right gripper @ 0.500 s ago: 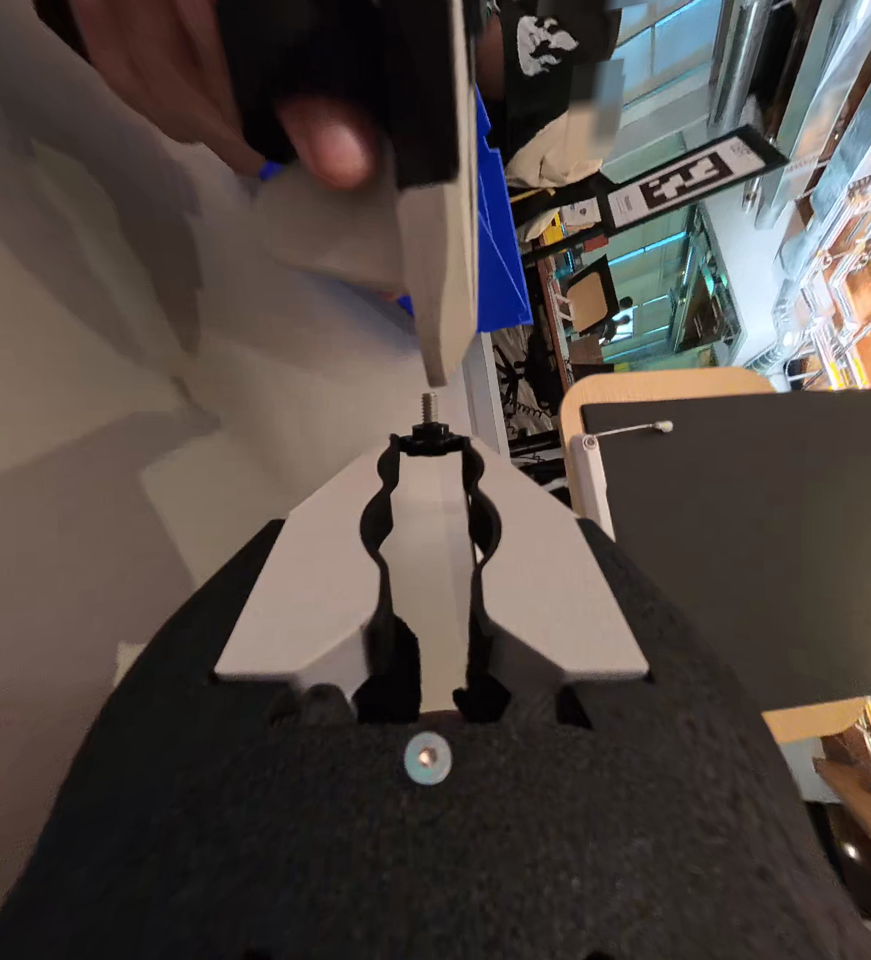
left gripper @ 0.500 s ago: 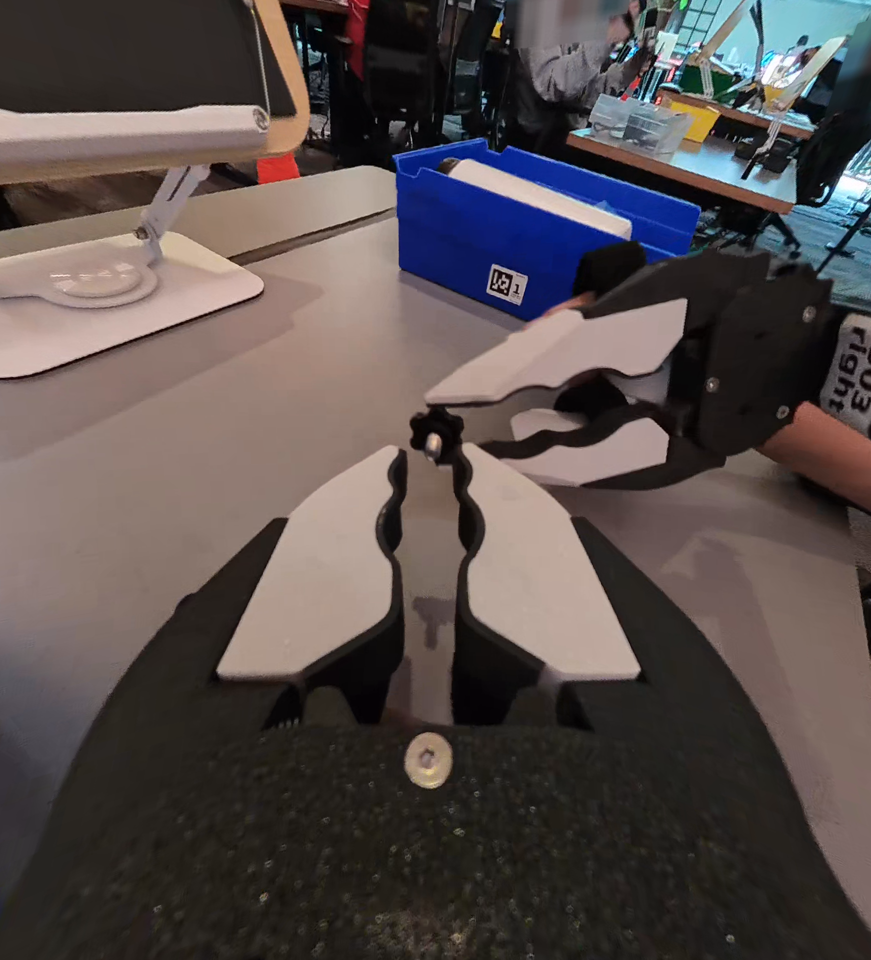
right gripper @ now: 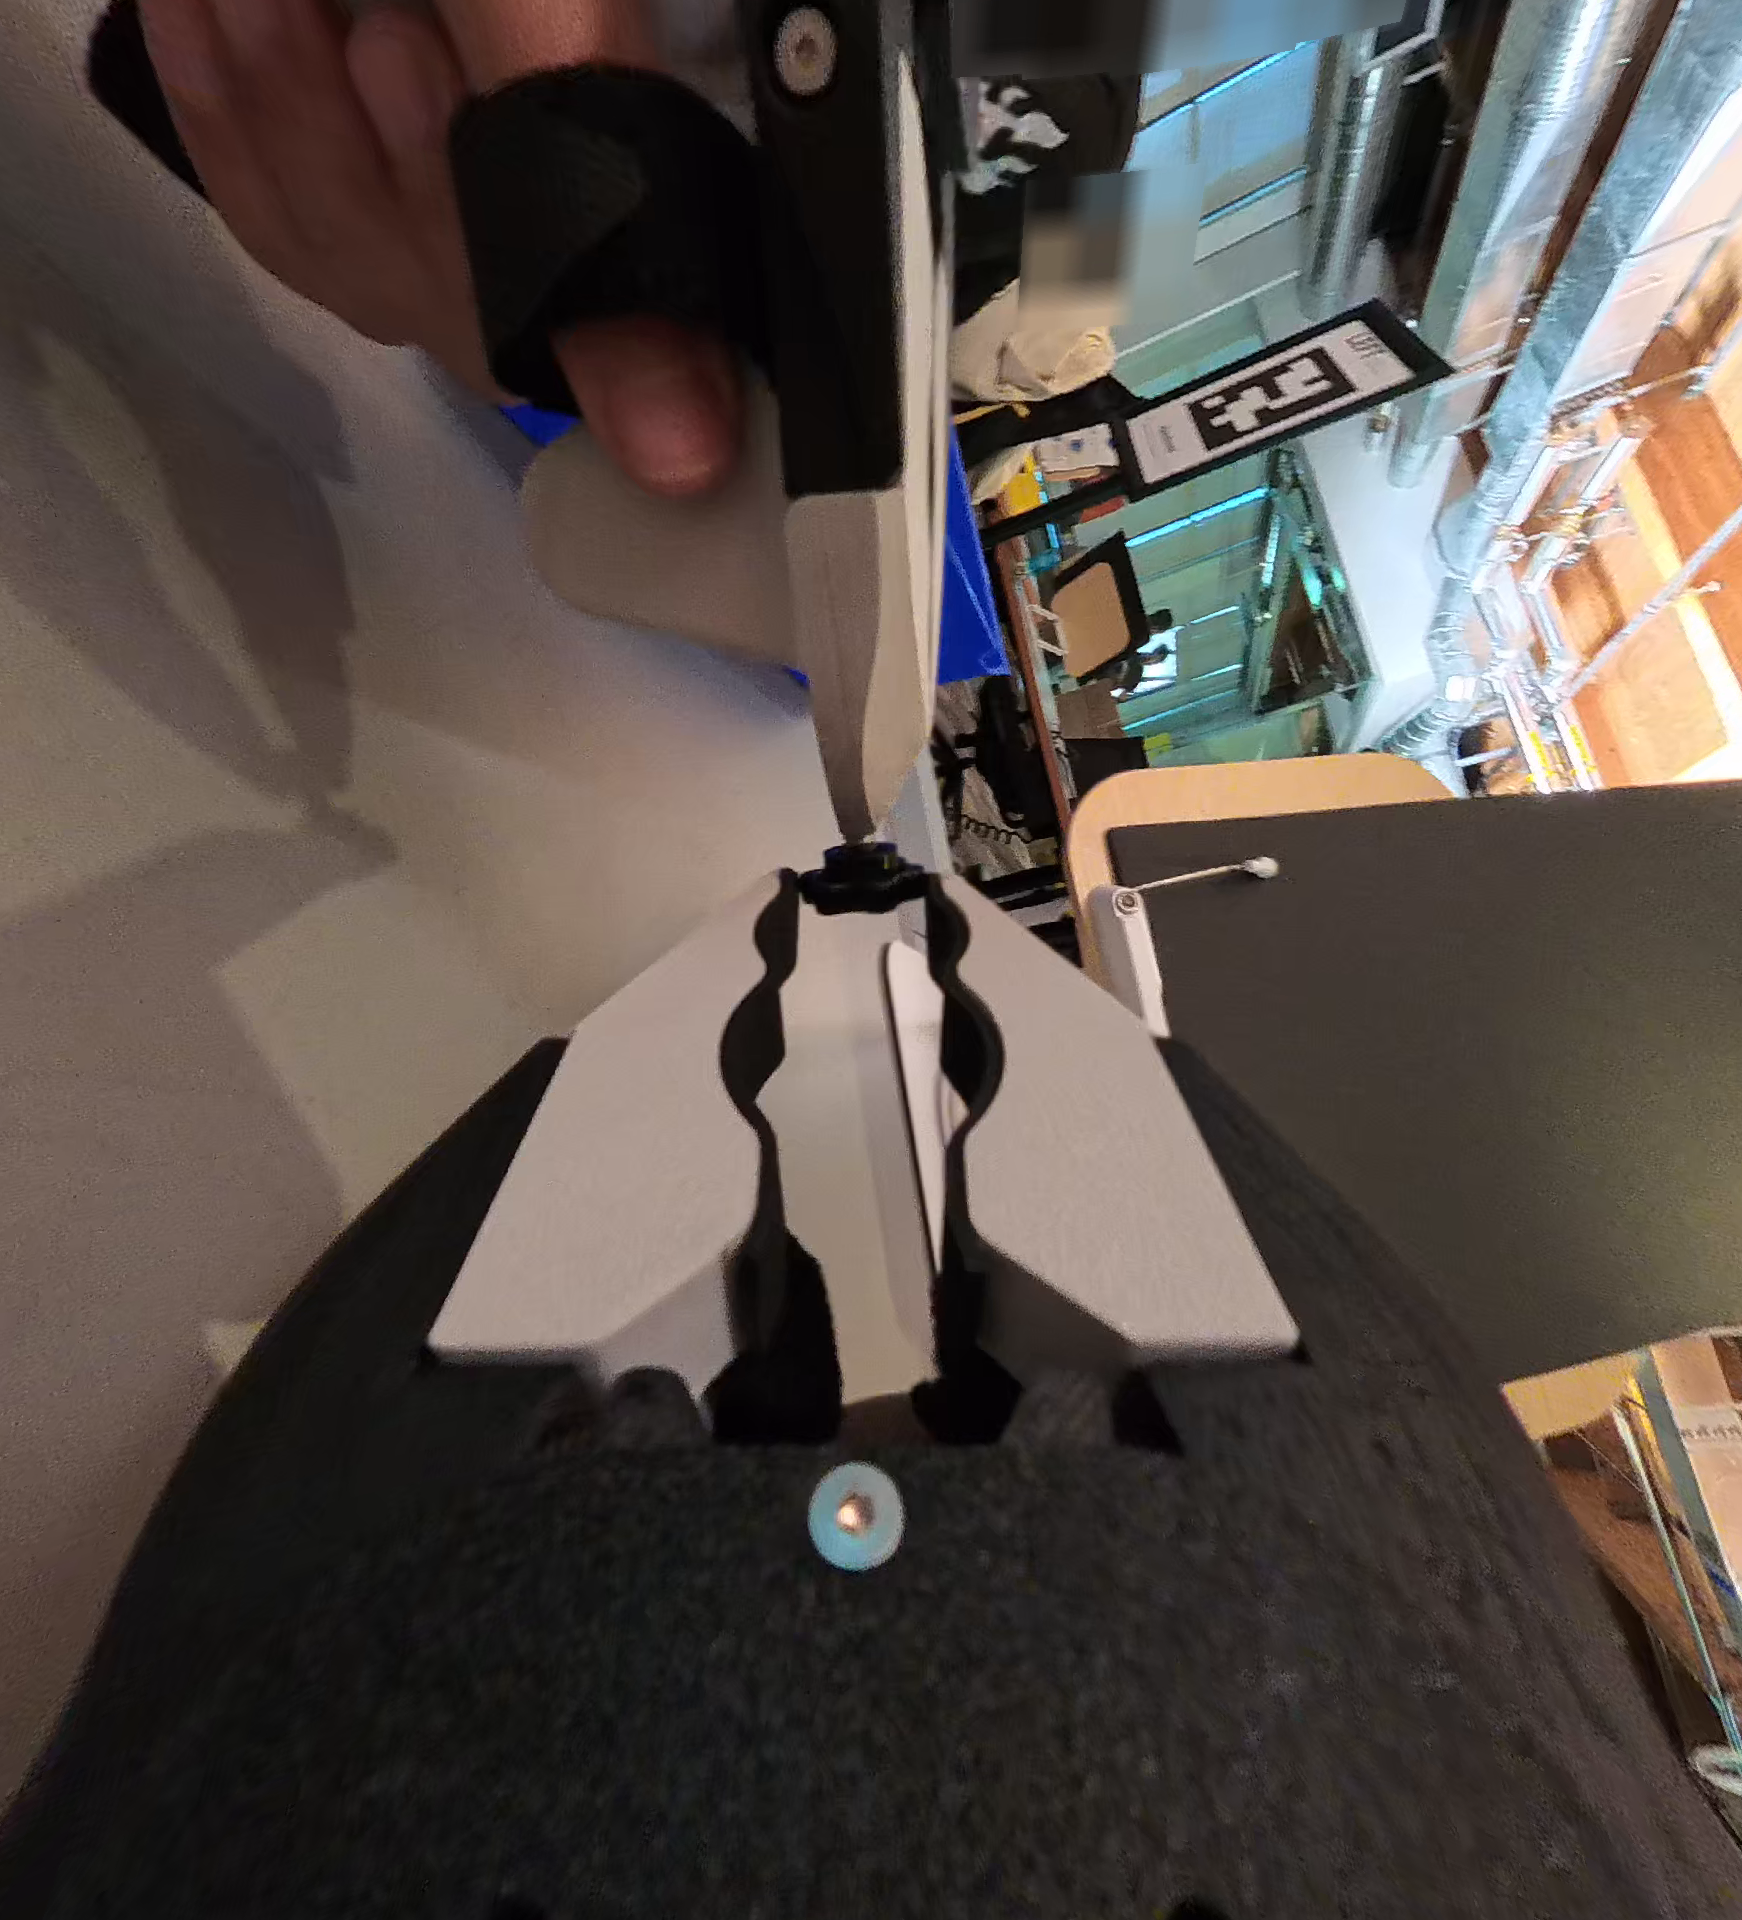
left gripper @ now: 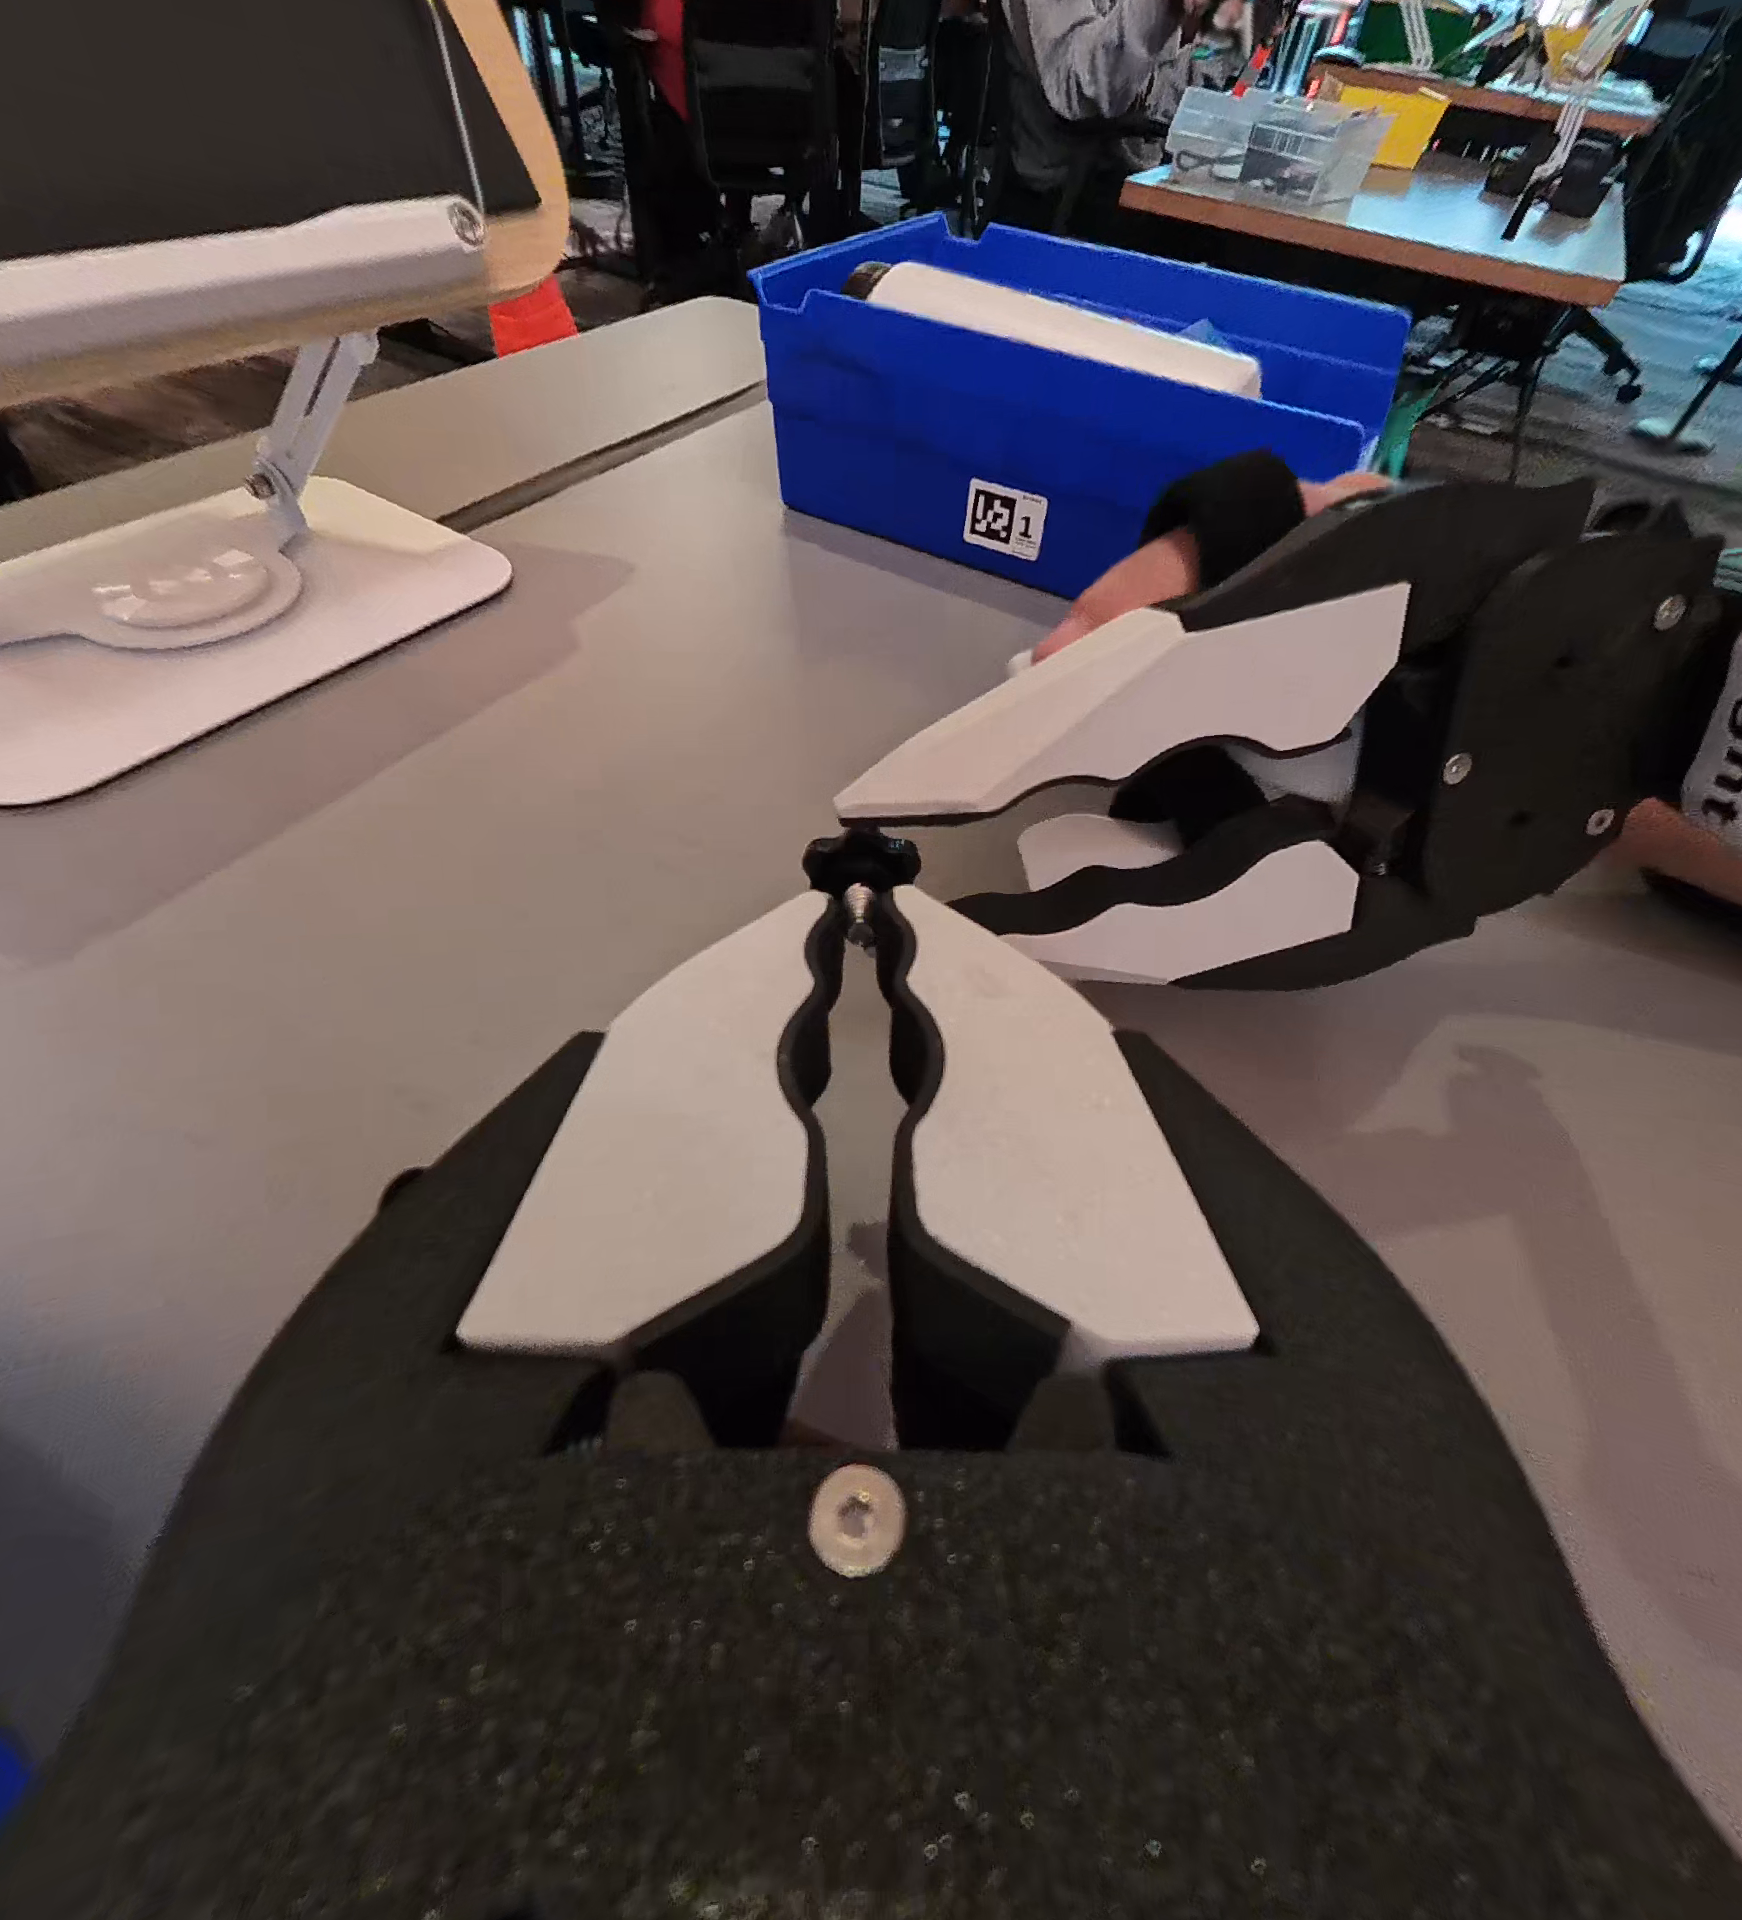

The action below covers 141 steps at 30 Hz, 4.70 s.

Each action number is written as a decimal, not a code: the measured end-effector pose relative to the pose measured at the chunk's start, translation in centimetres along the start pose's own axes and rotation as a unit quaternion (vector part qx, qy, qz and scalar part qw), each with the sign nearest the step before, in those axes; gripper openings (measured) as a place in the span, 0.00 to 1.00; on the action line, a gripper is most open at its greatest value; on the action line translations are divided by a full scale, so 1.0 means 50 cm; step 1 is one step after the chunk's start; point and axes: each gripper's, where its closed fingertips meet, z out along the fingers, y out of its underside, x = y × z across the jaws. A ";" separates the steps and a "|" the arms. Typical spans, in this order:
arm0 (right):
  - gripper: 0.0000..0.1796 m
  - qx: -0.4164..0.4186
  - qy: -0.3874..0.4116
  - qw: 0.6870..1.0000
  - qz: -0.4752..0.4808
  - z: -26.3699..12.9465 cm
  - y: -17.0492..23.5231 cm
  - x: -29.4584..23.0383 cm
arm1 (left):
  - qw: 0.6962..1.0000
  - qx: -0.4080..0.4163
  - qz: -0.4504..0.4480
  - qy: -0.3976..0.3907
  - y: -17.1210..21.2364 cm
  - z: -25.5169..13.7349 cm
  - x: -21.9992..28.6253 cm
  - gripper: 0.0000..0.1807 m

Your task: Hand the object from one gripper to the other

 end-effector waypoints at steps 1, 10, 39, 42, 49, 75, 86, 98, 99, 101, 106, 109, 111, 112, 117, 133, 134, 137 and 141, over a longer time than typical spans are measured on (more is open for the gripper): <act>0.13 0.000 0.014 1.000 0.006 0.000 0.001 0.006 | 1.000 0.002 0.013 -0.010 -0.003 -0.002 -0.002 0.03; 0.23 0.128 -0.289 0.730 0.607 -0.047 -0.011 0.028 | 0.982 0.127 -0.091 0.102 -0.073 -0.055 0.021 0.03; 0.13 0.171 -0.461 0.440 0.751 -0.072 -0.052 0.035 | 0.989 0.123 0.082 0.023 -0.055 -0.038 0.044 0.28; 0.13 0.113 -0.545 0.384 0.737 -0.102 -0.053 -0.013 | 0.987 0.064 0.132 0.062 -0.018 -0.025 0.084 0.34; 0.13 0.114 -0.676 0.274 0.674 -0.190 -0.093 -0.035 | 0.971 0.065 0.146 0.178 -0.019 -0.025 0.194 0.32; 0.18 0.170 -0.265 0.645 0.696 -0.004 -0.011 0.066 | 0.891 0.021 0.355 -0.283 -0.048 -0.039 -0.057 0.15; 0.09 0.107 -0.244 0.749 0.607 0.020 -0.056 0.012 | 0.828 -0.015 0.470 -0.304 -0.034 -0.016 -0.029 0.15; 0.08 0.080 -0.233 0.755 0.608 0.006 0.017 0.040 | 0.862 -0.039 0.420 -0.282 -0.008 -0.005 -0.032 0.15; 0.08 0.068 -0.215 0.771 0.595 0.004 0.037 0.049 | 0.872 -0.041 0.404 -0.273 -0.002 -0.003 -0.034 0.15; 0.08 0.042 -0.176 0.825 0.535 -0.002 0.070 0.060 | 0.908 -0.040 0.343 -0.236 0.008 0.002 -0.031 0.14; 0.08 -0.001 -0.106 0.944 0.313 -0.005 0.065 0.050 | 0.984 0.003 0.115 -0.135 -0.013 0.001 -0.018 0.14; 0.08 -0.036 -0.074 0.979 0.187 0.011 0.049 0.025 | 0.993 0.014 0.042 -0.112 -0.029 -0.007 -0.018 0.15; 0.08 -0.049 -0.050 0.989 0.134 0.018 0.039 0.021 | 0.996 0.015 0.015 -0.092 -0.030 -0.007 -0.011 0.15; 0.08 -0.044 -0.040 0.991 0.118 0.020 0.030 0.023 | 0.996 0.010 0.010 -0.085 -0.026 -0.005 -0.009 0.14; 0.08 -0.045 -0.055 0.995 0.066 0.022 0.009 -0.006 | 0.997 -0.002 0.017 -0.080 -0.011 0.004 -0.008 0.15; 0.12 -0.060 -0.013 0.982 0.179 0.013 0.061 0.038 | 0.979 0.014 0.148 -0.142 -0.035 -0.031 -0.039 0.11; 0.14 -0.058 -0.037 0.970 0.233 0.012 0.071 0.037 | 0.973 0.015 0.172 -0.152 -0.038 -0.034 -0.039 0.11; 0.16 -0.024 -0.111 0.902 0.417 0.007 0.065 0.039 | 0.939 -0.005 0.284 -0.194 -0.037 -0.033 -0.035 0.11; 0.26 0.037 -0.242 0.768 0.591 -0.002 0.003 0.033 | 0.881 -0.059 0.407 -0.234 -0.011 -0.016 -0.031 0.11</act>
